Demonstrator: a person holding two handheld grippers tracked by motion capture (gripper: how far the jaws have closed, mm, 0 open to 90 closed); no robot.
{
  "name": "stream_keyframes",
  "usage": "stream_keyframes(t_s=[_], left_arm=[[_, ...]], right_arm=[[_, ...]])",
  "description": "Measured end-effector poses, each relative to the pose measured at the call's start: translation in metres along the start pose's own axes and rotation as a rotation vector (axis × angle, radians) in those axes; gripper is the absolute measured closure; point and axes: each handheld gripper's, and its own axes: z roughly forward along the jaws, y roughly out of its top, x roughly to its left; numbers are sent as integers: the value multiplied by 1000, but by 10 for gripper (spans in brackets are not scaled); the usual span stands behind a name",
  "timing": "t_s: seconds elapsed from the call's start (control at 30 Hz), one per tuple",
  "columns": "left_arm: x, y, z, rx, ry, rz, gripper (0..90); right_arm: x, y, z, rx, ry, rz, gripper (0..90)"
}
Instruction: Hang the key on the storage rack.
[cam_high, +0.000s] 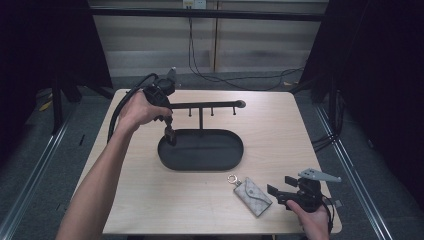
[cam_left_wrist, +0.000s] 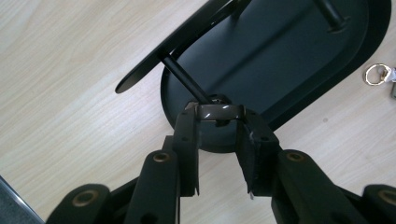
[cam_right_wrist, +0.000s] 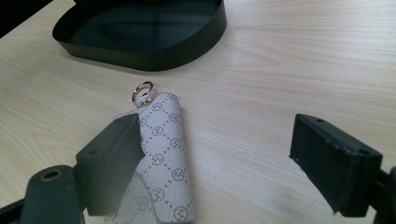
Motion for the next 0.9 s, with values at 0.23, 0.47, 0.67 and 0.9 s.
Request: stream_keyframes(t_s=[0.23,0.47,0.67,0.9], left_arm=[[2,-1,6,-28,7,-31,705],[-1,-5,7,-52,-2,-26,633],[3,-15,6,-89,-21,-48,475],[12,-34,4,-171,-38,-105,289]], right_arm=[[0,0,0,3,2,2,165],[1,0,0,7,0,0,167],[1,0,0,7,-4,-1,167],[1,0,0,9,-5,-1,167]])
